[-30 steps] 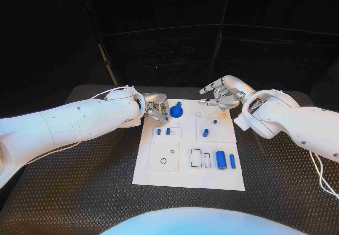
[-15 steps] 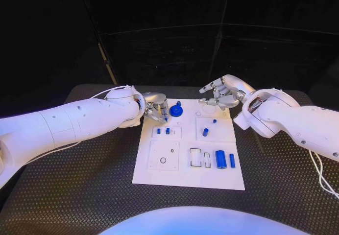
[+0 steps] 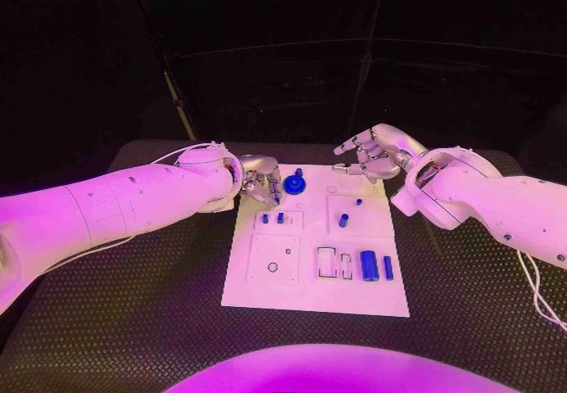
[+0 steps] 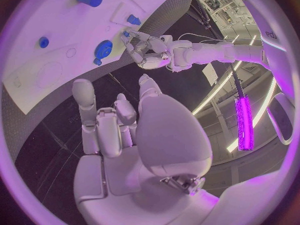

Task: Assemble the parts on the task board

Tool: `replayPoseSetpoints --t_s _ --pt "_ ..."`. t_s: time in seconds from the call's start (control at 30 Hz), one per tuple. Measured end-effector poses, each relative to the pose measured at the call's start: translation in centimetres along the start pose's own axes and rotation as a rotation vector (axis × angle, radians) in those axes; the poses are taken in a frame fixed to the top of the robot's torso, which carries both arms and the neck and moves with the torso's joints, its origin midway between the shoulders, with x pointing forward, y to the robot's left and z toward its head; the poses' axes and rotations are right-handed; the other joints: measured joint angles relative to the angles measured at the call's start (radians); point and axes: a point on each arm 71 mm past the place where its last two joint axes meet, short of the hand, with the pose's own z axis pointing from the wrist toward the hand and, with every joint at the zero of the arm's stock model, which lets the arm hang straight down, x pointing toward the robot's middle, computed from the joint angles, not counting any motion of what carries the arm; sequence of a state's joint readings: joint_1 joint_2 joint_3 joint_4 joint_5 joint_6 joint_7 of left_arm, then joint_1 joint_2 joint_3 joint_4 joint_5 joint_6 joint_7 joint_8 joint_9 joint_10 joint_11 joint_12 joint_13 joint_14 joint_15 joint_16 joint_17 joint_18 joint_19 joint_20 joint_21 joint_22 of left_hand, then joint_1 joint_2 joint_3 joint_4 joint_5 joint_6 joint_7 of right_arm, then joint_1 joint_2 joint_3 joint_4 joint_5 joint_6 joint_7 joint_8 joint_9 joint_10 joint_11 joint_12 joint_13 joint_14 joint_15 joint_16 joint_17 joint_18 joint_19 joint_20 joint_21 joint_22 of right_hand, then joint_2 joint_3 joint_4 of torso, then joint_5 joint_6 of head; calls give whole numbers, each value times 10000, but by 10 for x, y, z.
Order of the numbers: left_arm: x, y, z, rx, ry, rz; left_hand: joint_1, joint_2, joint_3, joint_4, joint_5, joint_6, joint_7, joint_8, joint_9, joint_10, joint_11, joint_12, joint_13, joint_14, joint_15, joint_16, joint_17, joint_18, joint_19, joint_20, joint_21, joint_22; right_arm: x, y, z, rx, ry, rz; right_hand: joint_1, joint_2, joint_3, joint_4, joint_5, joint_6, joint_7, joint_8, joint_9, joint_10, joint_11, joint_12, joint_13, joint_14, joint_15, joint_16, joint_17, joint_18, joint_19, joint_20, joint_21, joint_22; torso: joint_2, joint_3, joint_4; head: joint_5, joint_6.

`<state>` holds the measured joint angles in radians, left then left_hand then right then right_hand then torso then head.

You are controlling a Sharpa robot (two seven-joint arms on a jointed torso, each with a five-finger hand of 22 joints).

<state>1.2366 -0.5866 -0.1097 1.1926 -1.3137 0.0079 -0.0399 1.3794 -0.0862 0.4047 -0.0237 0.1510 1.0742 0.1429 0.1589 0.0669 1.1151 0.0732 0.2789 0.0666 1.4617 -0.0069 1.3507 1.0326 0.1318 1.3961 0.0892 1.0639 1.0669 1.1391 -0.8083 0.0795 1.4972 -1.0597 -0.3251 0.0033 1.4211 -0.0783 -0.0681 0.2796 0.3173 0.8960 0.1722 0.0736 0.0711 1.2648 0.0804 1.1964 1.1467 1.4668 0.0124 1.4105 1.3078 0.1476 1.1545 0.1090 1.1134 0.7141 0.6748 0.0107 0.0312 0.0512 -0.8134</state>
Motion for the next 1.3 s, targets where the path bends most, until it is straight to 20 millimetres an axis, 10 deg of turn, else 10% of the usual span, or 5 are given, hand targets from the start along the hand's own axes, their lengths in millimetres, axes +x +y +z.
replayPoseSetpoints --t_s 1.3 --pt "4 3 1 -119 127 15 -336 -335 193 85 2 -894 76 -912 -32 104 35 -579 0 0 0 0 -176 0 0 0 101 228 -1 -1 -1 24 -16 -10 1 -1 -28 -28 0 27 -27 0 -3 0 0 -51 -41 -36 -36 0 -3 0 1 1 0 -30 1 -3 0 -14 -15"
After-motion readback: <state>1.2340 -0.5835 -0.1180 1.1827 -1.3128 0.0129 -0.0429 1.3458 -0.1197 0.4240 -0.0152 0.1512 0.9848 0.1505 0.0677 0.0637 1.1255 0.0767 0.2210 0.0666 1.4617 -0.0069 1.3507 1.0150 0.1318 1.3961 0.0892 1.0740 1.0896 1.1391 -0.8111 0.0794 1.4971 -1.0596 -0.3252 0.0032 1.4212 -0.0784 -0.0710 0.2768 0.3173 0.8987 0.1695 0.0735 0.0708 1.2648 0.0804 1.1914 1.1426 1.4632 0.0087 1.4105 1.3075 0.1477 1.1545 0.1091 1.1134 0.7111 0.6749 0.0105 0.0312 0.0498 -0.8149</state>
